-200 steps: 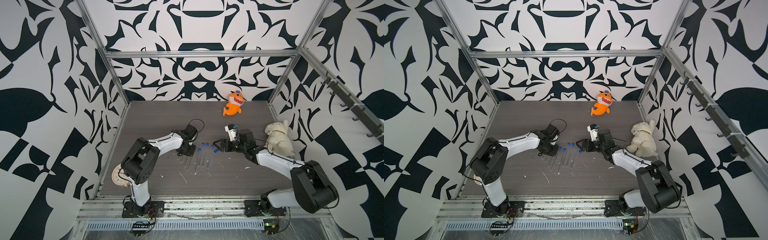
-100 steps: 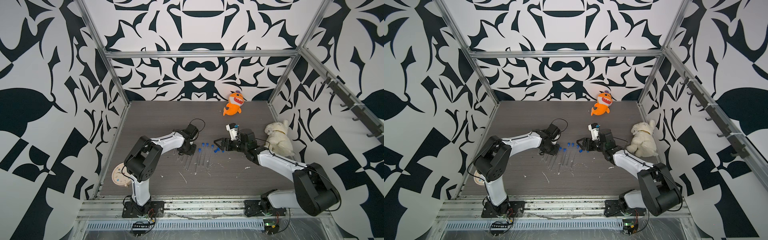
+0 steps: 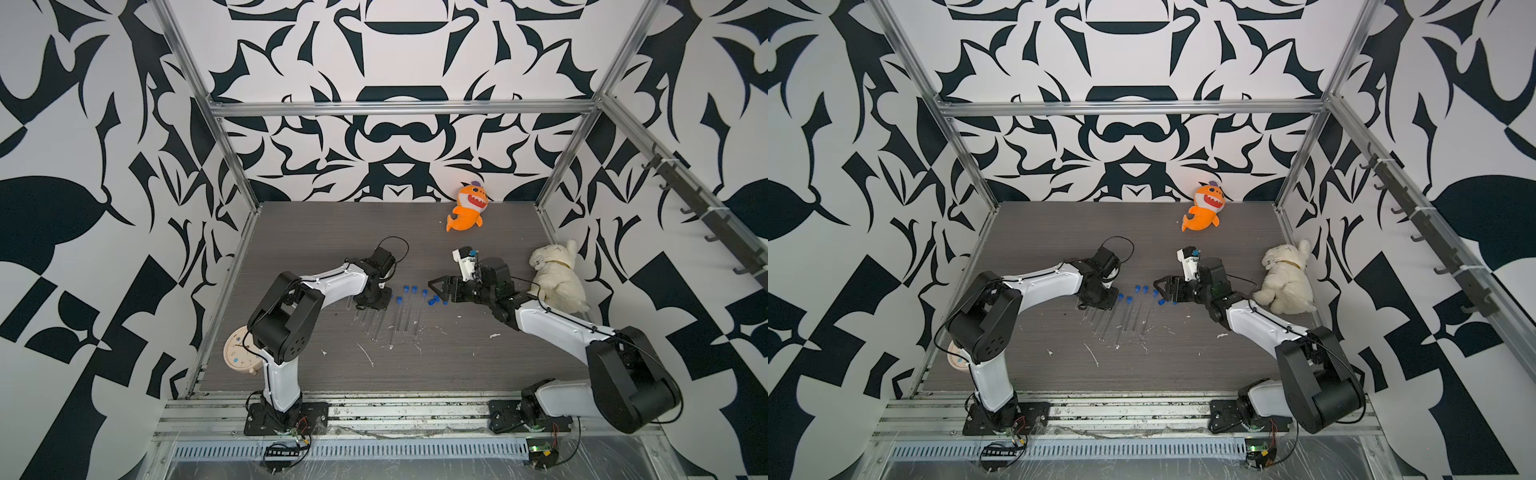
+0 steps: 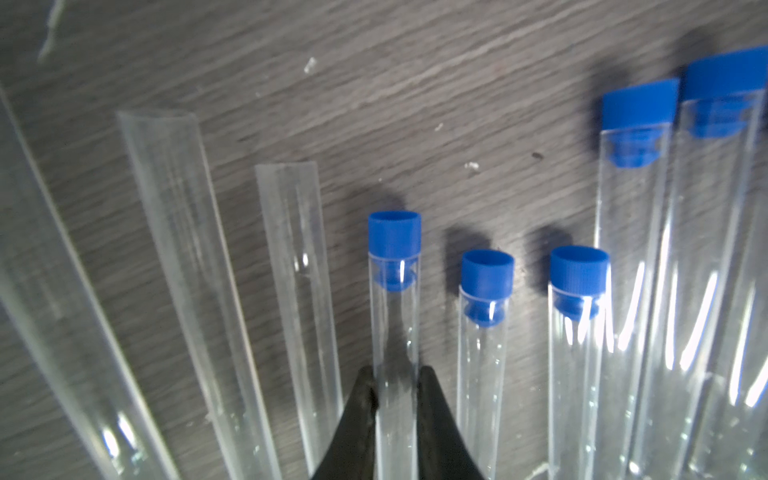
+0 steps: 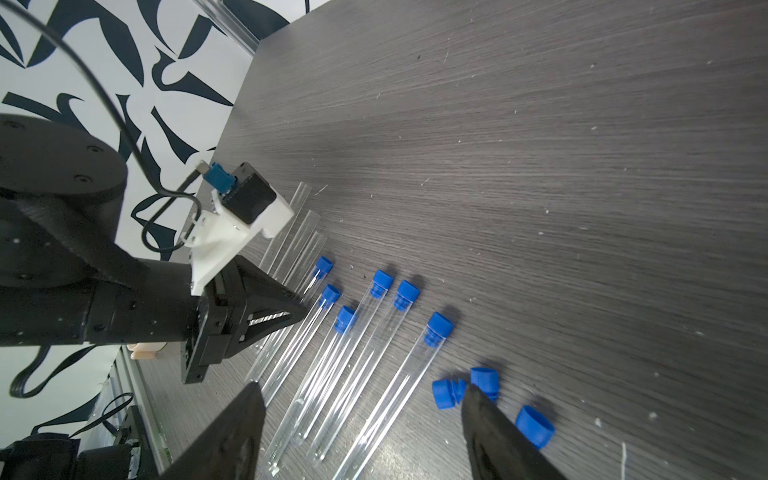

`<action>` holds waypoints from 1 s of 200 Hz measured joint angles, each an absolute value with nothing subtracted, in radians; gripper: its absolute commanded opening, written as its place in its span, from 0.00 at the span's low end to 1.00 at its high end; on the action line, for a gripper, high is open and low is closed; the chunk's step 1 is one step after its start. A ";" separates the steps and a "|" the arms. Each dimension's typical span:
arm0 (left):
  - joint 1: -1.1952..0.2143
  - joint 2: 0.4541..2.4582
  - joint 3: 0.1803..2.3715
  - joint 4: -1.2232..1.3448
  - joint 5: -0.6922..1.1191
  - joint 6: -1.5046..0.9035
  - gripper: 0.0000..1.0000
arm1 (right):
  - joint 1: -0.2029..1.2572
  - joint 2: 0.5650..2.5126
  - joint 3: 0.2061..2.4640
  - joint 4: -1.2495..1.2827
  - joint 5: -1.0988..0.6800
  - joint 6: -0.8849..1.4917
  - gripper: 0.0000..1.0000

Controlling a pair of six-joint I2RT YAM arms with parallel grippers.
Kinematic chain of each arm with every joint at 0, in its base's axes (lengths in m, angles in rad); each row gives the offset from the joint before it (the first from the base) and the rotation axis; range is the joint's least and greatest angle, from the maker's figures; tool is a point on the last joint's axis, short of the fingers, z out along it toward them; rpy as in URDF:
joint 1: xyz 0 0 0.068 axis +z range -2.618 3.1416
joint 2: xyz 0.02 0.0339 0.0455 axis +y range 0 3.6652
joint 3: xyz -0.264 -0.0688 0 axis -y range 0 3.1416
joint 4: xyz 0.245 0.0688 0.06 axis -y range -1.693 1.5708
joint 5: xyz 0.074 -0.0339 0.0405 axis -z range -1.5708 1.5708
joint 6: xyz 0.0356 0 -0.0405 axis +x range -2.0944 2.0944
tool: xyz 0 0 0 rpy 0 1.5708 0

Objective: Remove stoppers from test tubes
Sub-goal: Pick up the test tube at the center of the board.

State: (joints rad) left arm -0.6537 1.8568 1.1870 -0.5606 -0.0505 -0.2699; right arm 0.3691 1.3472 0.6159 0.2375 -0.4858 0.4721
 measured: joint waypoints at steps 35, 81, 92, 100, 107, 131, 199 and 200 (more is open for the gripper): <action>-0.653 1.781 1.189 -0.570 -0.040 -0.273 0.00 | 0.369 1.347 0.616 0.280 -0.553 0.473 0.75; -0.664 1.650 1.189 -0.529 0.023 -0.278 0.00 | 0.382 1.364 0.597 0.388 -0.632 0.495 0.74; -0.672 1.635 1.189 -0.514 0.037 -0.279 0.00 | 0.393 1.385 0.597 0.415 -0.640 0.504 0.73; -0.678 1.630 1.189 -0.505 0.049 -0.280 0.00 | 0.402 1.403 0.597 0.436 -0.644 0.514 0.72; -0.685 1.628 1.189 -0.498 0.056 -0.281 0.00 | 0.409 1.418 0.597 0.453 -0.646 0.522 0.71; -0.714 1.627 1.189 -0.482 0.072 -0.279 0.00 | 0.434 1.472 0.597 0.521 -0.652 0.562 0.69; -0.754 1.618 1.175 -0.444 0.096 -0.270 0.00 | 0.467 1.563 0.598 0.680 -0.642 0.659 0.64; -0.754 1.618 1.175 -0.444 0.096 -0.269 0.00 | 0.467 1.564 0.598 0.682 -0.641 0.661 0.64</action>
State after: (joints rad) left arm -0.7544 1.6184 1.1748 -0.4438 0.0956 -0.2691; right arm 0.4671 1.5639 0.5983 0.6823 -0.6415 0.6613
